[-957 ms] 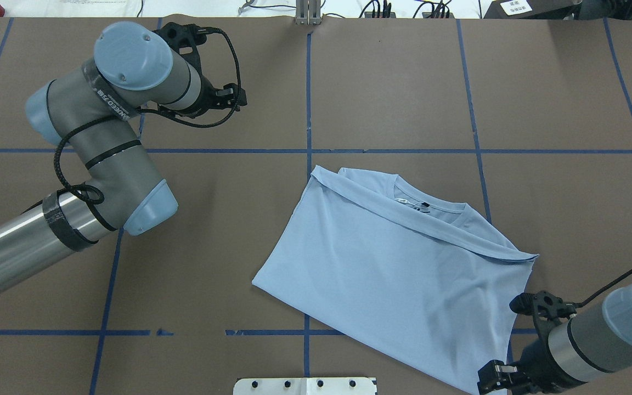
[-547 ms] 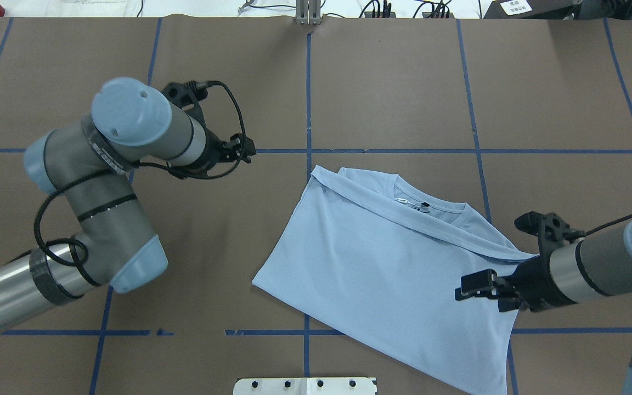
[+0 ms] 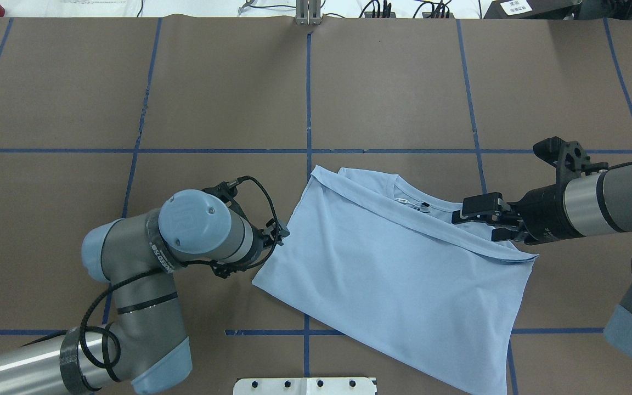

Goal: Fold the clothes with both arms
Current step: 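Move the right gripper to the far edge while the left reaches the near corner, then rotate the shirt with both grippers so its collar faces the right arm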

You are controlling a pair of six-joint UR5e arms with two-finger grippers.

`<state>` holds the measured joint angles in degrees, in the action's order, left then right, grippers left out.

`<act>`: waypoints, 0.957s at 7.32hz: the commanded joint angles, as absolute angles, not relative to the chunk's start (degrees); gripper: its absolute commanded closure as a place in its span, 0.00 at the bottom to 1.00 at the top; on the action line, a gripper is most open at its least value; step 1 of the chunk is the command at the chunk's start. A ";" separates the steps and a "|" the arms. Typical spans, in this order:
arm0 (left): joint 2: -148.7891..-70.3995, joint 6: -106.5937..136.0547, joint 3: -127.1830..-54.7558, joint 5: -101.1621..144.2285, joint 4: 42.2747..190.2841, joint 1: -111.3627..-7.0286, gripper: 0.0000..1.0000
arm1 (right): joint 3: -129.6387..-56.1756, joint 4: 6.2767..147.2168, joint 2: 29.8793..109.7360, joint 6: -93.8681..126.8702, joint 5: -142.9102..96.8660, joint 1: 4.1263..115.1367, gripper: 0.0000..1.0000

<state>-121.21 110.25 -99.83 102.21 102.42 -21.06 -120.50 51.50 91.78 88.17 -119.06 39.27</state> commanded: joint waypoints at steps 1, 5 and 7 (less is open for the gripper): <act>-121.03 113.89 -101.43 101.43 99.41 -17.94 0.06 | -120.06 51.50 91.06 88.15 -118.92 39.90 0.00; -120.68 113.91 -100.55 101.25 99.40 -17.31 0.10 | -120.06 51.50 91.05 88.15 -118.92 39.99 0.00; -120.41 113.99 -100.55 100.99 99.40 -17.14 0.24 | -119.97 51.59 91.05 88.15 -118.92 40.08 0.00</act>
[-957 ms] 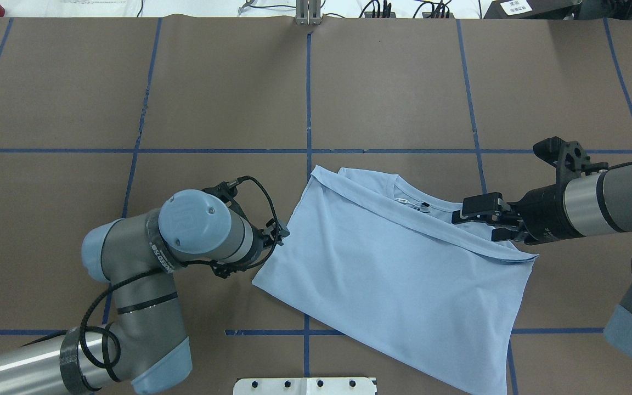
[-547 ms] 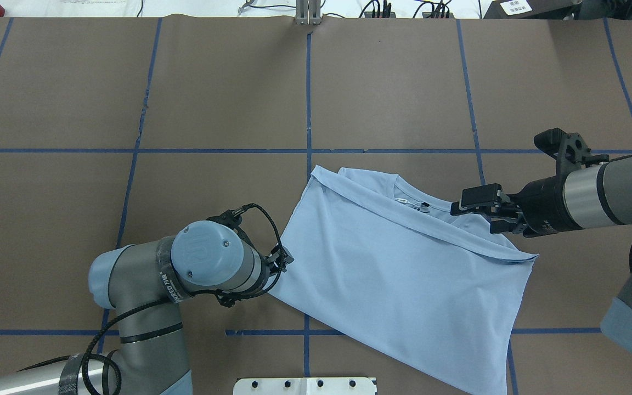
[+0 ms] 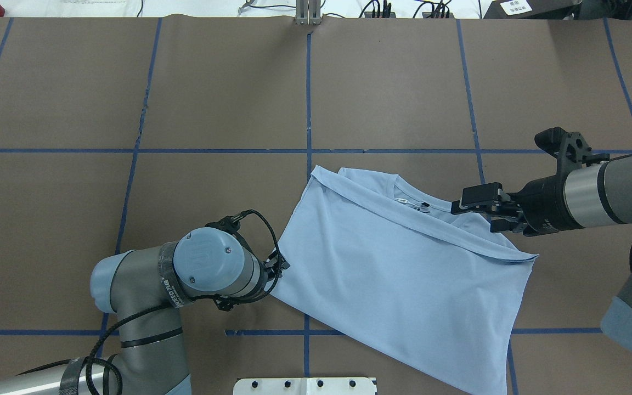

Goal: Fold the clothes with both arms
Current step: 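Rotate the shirt with both grippers so its collar faces the right arm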

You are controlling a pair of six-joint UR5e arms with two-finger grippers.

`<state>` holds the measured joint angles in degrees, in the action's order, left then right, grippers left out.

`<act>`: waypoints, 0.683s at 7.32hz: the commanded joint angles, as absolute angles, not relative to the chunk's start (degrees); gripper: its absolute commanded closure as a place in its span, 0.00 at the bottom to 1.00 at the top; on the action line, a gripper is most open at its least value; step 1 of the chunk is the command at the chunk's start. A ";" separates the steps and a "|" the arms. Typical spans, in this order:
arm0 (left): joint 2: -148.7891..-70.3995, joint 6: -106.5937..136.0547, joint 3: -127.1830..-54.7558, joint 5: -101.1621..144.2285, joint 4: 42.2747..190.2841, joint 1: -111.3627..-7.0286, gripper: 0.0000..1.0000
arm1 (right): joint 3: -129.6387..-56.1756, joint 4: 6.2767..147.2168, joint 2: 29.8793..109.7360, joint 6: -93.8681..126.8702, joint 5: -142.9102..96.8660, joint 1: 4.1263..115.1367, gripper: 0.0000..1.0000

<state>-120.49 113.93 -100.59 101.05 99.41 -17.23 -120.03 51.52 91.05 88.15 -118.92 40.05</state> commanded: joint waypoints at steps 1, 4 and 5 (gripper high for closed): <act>-120.41 114.08 -100.63 100.90 99.40 -17.05 0.45 | -119.97 51.50 91.05 88.15 -118.92 40.08 0.00; -120.32 113.30 -100.55 100.55 99.49 -16.96 1.00 | -120.06 51.59 91.14 88.15 -118.92 40.17 0.00; -120.32 113.20 -100.46 100.46 99.49 -16.96 1.00 | -120.06 51.59 91.14 88.15 -118.92 40.25 0.00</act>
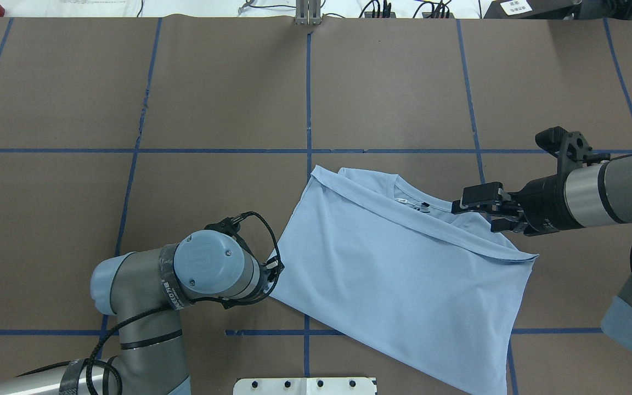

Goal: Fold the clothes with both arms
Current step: 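Rotate the shirt with both grippers so its collar faces the right arm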

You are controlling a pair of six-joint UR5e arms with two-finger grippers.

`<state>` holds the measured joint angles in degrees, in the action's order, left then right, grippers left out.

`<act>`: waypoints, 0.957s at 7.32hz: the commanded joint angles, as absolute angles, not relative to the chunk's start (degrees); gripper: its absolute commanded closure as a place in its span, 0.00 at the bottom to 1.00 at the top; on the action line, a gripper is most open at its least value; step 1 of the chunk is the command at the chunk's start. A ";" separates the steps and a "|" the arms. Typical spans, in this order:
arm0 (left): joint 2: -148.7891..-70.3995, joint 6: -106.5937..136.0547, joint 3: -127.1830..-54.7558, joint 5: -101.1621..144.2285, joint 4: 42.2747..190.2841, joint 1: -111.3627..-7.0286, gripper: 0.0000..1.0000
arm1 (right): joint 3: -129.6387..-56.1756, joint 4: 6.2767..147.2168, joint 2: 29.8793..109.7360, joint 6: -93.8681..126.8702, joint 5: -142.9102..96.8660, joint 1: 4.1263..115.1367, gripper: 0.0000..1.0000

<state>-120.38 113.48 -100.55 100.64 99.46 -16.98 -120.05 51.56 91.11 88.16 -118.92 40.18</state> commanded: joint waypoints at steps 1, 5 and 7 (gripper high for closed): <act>-120.41 113.12 -100.46 100.55 99.41 -16.96 1.00 | -120.06 51.59 91.14 88.15 -118.92 40.25 0.00; -120.94 104.19 -101.25 100.81 96.17 -24.85 1.00 | -120.06 51.59 91.32 88.15 -119.09 40.25 0.00; -121.02 96.11 -99.07 100.72 96.33 -29.86 1.00 | -119.97 51.59 91.41 88.24 -119.00 40.25 0.00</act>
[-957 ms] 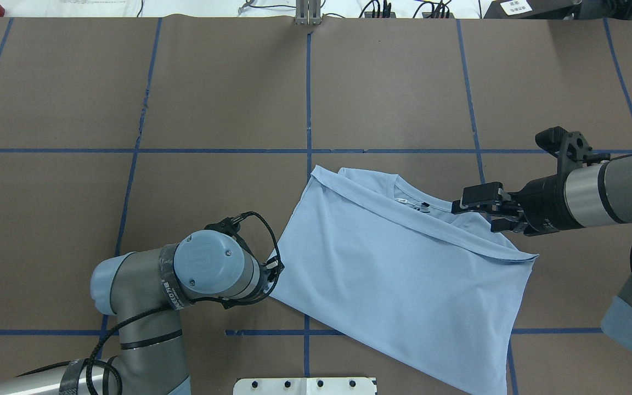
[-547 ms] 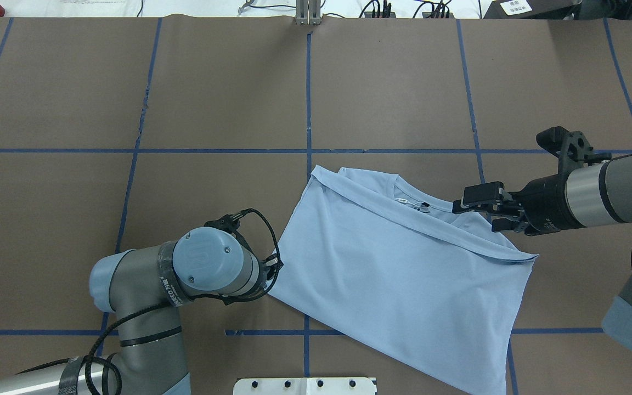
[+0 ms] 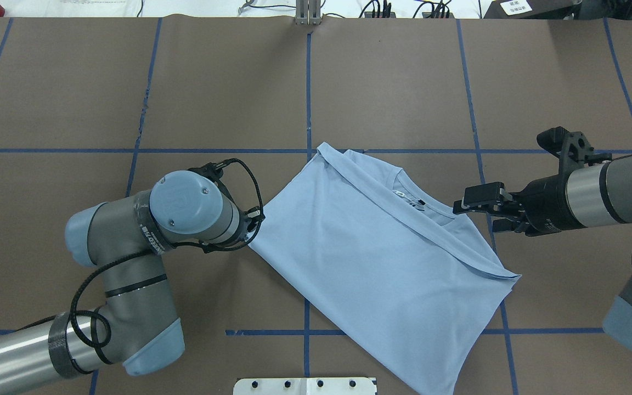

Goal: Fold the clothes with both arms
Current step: 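Rotate the shirt with both grippers so its collar faces the right arm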

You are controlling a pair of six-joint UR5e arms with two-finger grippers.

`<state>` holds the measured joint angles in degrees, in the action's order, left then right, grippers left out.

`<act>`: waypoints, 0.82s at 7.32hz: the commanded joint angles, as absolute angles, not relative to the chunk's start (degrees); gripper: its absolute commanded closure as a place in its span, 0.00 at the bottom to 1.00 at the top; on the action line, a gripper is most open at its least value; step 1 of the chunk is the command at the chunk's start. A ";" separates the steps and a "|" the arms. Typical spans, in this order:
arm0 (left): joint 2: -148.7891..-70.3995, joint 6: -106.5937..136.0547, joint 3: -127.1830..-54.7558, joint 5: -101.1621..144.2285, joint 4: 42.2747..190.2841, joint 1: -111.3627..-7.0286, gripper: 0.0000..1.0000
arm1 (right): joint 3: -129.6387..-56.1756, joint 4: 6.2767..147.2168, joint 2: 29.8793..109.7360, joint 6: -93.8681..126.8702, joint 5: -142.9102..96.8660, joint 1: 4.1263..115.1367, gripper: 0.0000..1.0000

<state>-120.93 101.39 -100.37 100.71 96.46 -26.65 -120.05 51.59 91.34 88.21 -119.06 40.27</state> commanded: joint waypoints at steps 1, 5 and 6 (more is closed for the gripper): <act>-121.20 93.19 -96.88 100.72 97.11 -31.62 1.00 | -119.97 51.59 91.32 88.24 -118.92 40.25 0.00; -131.54 77.12 -72.29 99.84 114.24 -41.29 1.00 | -119.18 51.59 91.05 88.24 -118.56 40.17 0.00; -133.92 73.34 -70.77 99.84 114.78 -42.53 1.00 | -119.01 51.59 90.97 88.24 -118.56 40.17 0.00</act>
